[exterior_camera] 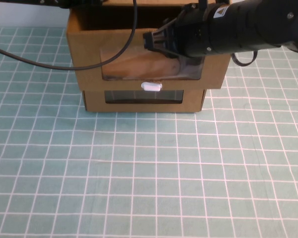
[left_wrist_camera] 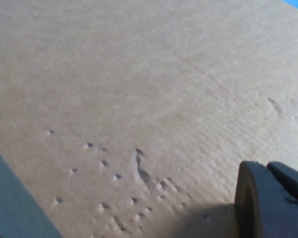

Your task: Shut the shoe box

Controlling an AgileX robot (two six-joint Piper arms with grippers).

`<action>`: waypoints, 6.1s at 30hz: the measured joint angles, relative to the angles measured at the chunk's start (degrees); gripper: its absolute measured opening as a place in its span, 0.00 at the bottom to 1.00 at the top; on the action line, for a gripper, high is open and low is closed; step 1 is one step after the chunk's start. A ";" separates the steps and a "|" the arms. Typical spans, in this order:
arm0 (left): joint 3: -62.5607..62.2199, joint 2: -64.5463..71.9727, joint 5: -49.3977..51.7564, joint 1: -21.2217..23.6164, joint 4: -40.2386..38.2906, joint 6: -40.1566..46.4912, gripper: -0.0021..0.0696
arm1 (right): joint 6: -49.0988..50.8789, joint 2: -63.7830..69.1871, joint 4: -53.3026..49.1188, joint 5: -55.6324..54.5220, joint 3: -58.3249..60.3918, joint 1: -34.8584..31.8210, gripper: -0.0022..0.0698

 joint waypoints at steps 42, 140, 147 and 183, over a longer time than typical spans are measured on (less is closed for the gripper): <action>-0.04 -0.51 0.12 0.00 0.21 0.00 0.02 | -0.29 12.74 1.41 -0.08 -14.24 -2.61 0.01; 101.68 -103.38 -33.52 2.06 9.46 -3.74 0.02 | 17.47 -96.30 -23.10 -21.76 90.32 -28.91 0.01; 101.68 -103.38 -33.52 2.06 9.46 -3.74 0.02 | 17.47 -96.30 -23.20 -10.32 90.32 -29.07 0.01; 101.68 -104.43 -38.41 6.37 50.39 -49.19 0.02 | 17.47 -96.30 -23.31 -9.86 90.32 -29.07 0.01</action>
